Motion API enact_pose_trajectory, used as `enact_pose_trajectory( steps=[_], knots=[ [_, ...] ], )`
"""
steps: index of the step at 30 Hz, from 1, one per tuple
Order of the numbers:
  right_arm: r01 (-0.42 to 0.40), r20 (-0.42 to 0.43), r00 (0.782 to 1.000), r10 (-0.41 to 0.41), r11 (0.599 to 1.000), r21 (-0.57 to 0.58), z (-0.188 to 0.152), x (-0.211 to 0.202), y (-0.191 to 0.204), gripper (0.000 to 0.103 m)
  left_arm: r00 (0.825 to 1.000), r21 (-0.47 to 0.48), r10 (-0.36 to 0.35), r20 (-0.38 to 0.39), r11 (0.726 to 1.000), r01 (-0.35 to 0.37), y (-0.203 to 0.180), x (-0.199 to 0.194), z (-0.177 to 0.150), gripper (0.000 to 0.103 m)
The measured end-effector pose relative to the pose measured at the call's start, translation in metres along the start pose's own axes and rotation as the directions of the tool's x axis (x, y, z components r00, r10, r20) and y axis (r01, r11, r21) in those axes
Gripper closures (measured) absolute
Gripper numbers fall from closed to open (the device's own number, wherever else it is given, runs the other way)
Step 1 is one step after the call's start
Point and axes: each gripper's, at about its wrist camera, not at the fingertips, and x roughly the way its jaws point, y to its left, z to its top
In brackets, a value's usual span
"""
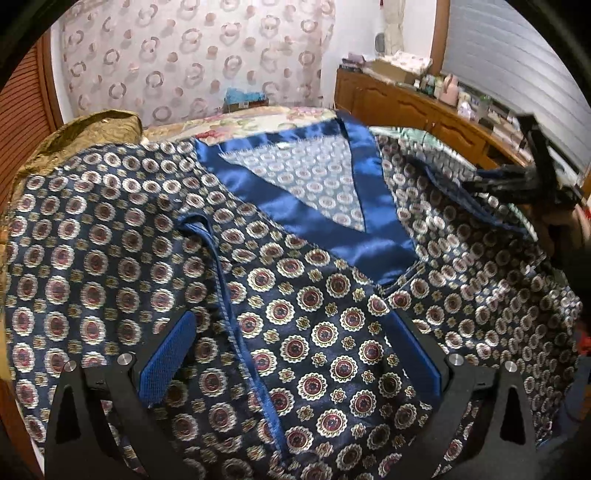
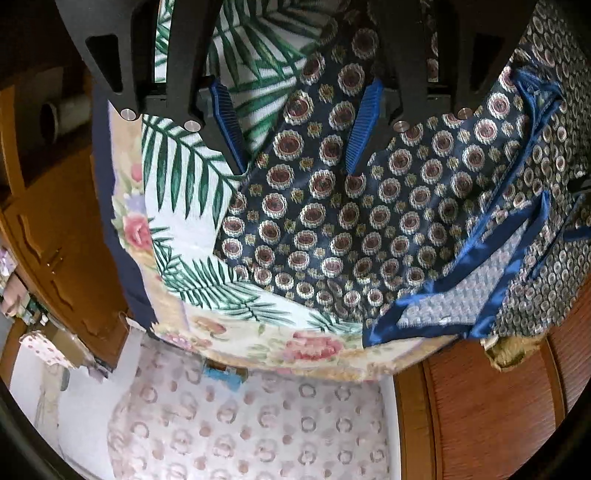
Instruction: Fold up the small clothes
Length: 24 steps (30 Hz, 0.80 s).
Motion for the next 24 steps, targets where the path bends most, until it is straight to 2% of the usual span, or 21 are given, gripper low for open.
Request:
enact_pose_trajectory(
  steps=[4, 6, 10, 12, 15, 19, 22, 24],
  knots=[
    [-0.012, 0.031, 0.999, 0.012, 1.000, 0.015, -0.004, -0.001, -0.009, 0.044, 0.998, -0.049, -0.014, 0.066, 0.999, 0.017, 0.017, -0.028, 0.007, 0.001],
    [-0.018, 0.031, 0.999, 0.017, 1.000, 0.018, -0.007, -0.004, -0.015, 0.043, 0.996, -0.065, 0.013, 0.090, 0.998, -0.007, 0.026, -0.039, 0.012, 0.001],
    [-0.022, 0.027, 0.999, 0.022, 1.000, 0.011, -0.009, -0.012, -0.029, 0.041, 0.984, -0.087, 0.114, 0.136, 0.991, -0.103, 0.051, -0.060, 0.023, 0.001],
    [-0.025, 0.027, 0.999, 0.025, 1.000, 0.011, -0.010, -0.012, -0.030, 0.040, 0.978, -0.106, 0.157, 0.137, 0.984, -0.143, 0.067, -0.060, 0.028, 0.001],
    [-0.025, 0.026, 0.999, 0.025, 1.000, 0.009, -0.010, -0.013, -0.029, 0.039, 0.975, -0.129, 0.183, 0.130, 0.978, -0.166, 0.091, -0.056, 0.036, 0.001],
    [-0.027, 0.025, 0.999, 0.027, 1.000, 0.008, -0.009, -0.013, -0.029, 0.038, 0.979, -0.144, 0.159, 0.129, 0.979, -0.141, 0.115, -0.051, 0.040, 0.001],
    [-0.026, 0.025, 0.999, 0.026, 1.000, 0.006, -0.009, -0.013, -0.029, 0.037, 0.974, -0.137, 0.192, 0.117, 0.975, -0.176, 0.124, -0.047, 0.042, 0.001],
    [-0.025, 0.024, 0.999, 0.024, 1.000, 0.007, -0.009, -0.013, -0.029, 0.036, 0.975, -0.134, 0.195, 0.108, 0.974, -0.181, 0.127, -0.044, 0.044, 0.006]
  ],
)
